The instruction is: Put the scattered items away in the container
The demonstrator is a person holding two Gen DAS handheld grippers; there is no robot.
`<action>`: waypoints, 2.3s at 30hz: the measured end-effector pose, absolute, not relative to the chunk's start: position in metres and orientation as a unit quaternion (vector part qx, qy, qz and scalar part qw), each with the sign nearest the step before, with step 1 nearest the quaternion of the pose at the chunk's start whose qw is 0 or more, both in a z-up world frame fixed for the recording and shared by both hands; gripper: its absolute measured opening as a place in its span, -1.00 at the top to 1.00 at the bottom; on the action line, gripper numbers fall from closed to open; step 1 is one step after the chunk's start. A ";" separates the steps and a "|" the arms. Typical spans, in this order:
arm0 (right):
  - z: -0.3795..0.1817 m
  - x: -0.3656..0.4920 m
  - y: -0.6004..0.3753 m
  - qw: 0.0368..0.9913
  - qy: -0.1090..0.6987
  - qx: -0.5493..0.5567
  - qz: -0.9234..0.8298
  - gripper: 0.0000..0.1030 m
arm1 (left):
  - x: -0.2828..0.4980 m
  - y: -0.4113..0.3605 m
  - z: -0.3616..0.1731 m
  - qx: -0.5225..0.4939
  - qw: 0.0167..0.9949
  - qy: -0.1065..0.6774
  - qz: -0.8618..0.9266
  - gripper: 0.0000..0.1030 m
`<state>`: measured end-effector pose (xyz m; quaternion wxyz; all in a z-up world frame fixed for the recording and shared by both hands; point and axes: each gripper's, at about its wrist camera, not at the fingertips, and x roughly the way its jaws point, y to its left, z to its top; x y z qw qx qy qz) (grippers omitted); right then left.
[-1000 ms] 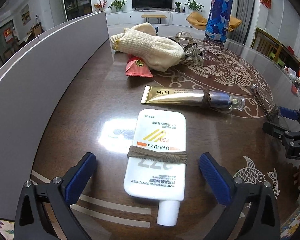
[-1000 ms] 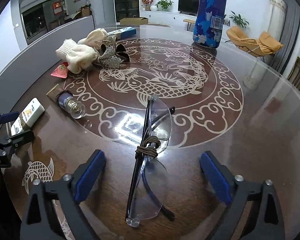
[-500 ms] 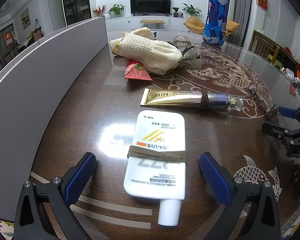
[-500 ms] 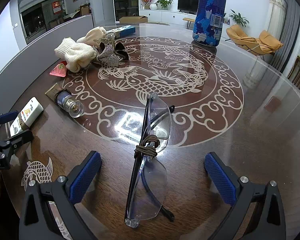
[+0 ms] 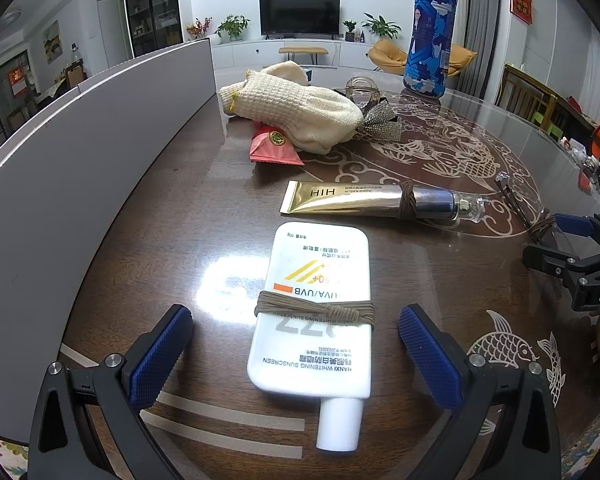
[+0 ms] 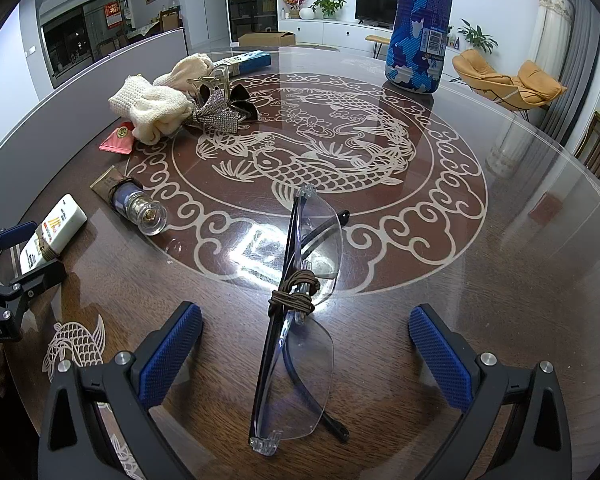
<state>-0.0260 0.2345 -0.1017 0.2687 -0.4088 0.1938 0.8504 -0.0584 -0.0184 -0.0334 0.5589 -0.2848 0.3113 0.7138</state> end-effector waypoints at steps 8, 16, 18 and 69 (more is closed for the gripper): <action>-0.101 -0.026 0.234 0.267 0.193 -0.410 0.851 -1.00 | -0.058 -0.019 -0.034 -0.285 0.559 0.311 0.714 -1.00; -0.102 -0.026 0.234 0.267 0.192 -0.410 0.851 -1.00 | -0.058 -0.019 -0.034 -0.285 0.560 0.311 0.714 -1.00; -0.102 -0.026 0.234 0.266 0.192 -0.410 0.851 -1.00 | -0.058 -0.019 -0.034 -0.284 0.560 0.311 0.714 -1.00; -0.100 -0.049 0.254 0.190 0.192 -0.534 0.801 -1.00 | -0.062 -0.009 -0.031 -0.323 0.562 0.360 0.671 -1.00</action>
